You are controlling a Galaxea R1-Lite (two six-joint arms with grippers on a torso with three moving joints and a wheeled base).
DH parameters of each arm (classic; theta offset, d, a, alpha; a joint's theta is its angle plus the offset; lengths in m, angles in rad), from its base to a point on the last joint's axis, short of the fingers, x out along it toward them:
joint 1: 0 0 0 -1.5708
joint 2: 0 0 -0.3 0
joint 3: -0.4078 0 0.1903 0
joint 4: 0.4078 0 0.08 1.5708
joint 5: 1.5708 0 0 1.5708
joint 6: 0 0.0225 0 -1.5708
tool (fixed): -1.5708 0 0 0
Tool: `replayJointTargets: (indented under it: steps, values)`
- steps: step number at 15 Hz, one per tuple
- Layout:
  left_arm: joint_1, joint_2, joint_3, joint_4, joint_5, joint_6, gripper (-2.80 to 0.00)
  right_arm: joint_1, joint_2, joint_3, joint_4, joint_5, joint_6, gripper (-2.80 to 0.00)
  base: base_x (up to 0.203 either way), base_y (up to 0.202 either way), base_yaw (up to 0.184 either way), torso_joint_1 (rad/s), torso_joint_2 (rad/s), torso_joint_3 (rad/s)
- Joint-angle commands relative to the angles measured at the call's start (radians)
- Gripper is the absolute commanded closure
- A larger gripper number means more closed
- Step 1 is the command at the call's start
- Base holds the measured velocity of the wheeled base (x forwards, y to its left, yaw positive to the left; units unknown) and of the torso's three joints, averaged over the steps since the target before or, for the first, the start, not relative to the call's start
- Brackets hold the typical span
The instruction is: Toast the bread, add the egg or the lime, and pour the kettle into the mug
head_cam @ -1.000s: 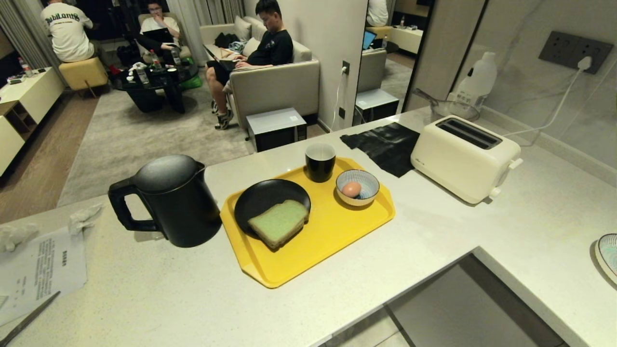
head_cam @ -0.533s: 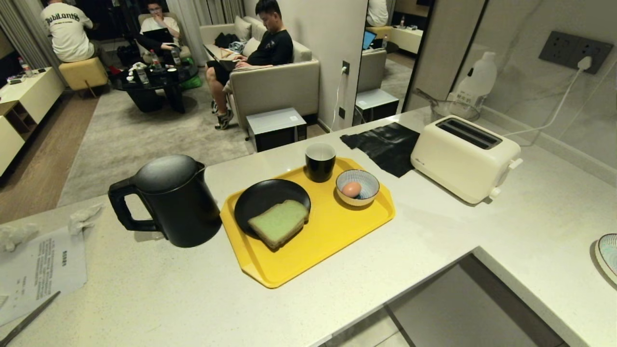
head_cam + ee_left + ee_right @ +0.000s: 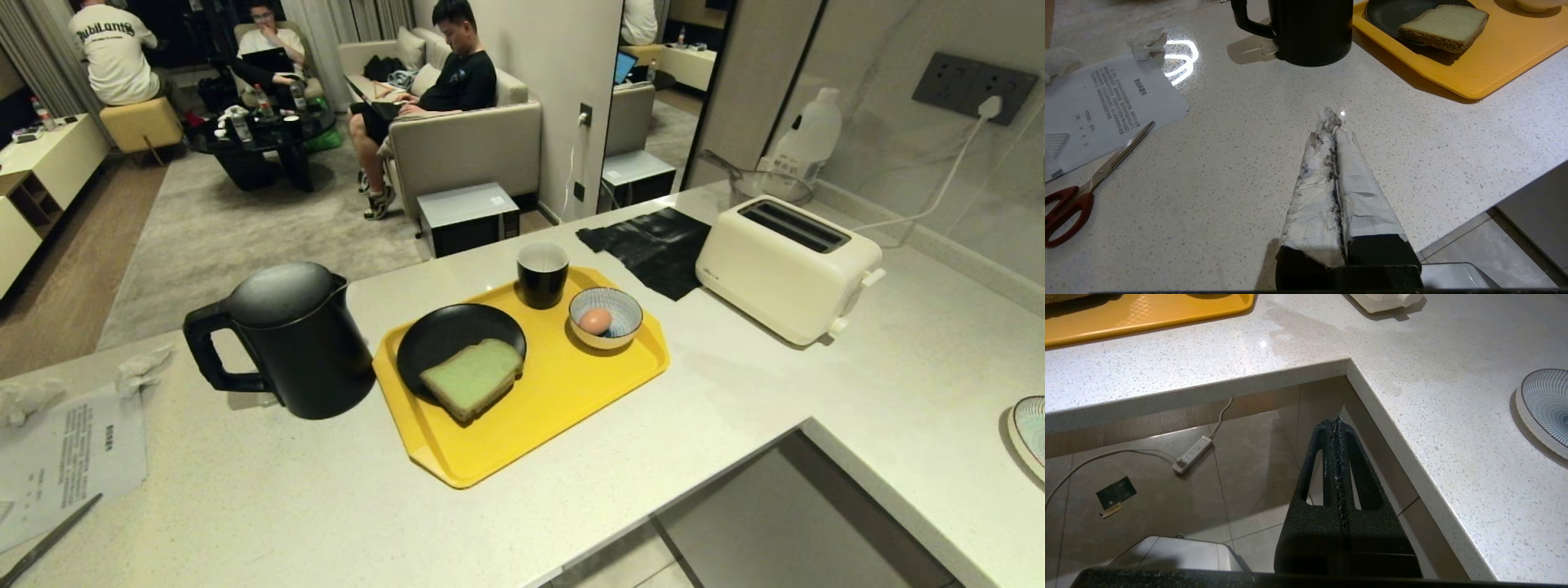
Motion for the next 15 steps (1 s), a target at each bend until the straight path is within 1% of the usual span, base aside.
replayJointTargets:
  steps: [1, 5, 7, 15]
  values:
    - [0.0, 0.0, 0.0, 0.0, 0.0, 0.001, 0.0, 0.0, 0.0, 0.0, 0.0, 0.001, -0.001, 0.0, 0.0, 0.0, 0.0, 0.0, 0.0, 0.0]
    - [0.0, 0.0, 0.0, 0.0, 0.0, -0.001, 0.0, 0.0, 0.001, 0.0, 0.0, 0.001, 0.012, 0.0, 0.0, 0.0, 0.0, 0.0, 0.0, 0.0]
    - [0.0, 0.0, 0.0, 0.0, 0.0, -0.001, 0.0, 0.0, 0.001, 0.0, 0.0, -0.013, 0.02, 0.0, 0.0, 0.0, 0.0, 0.0, 0.0, 0.0]
    - [0.0, 0.0, 0.0, 0.0, 0.0, -0.001, 0.0, 0.0, 0.001, 0.0, 0.0, -0.012, 0.017, 0.0, 0.0, 0.0, 0.0, 0.0, 0.0, 0.0]
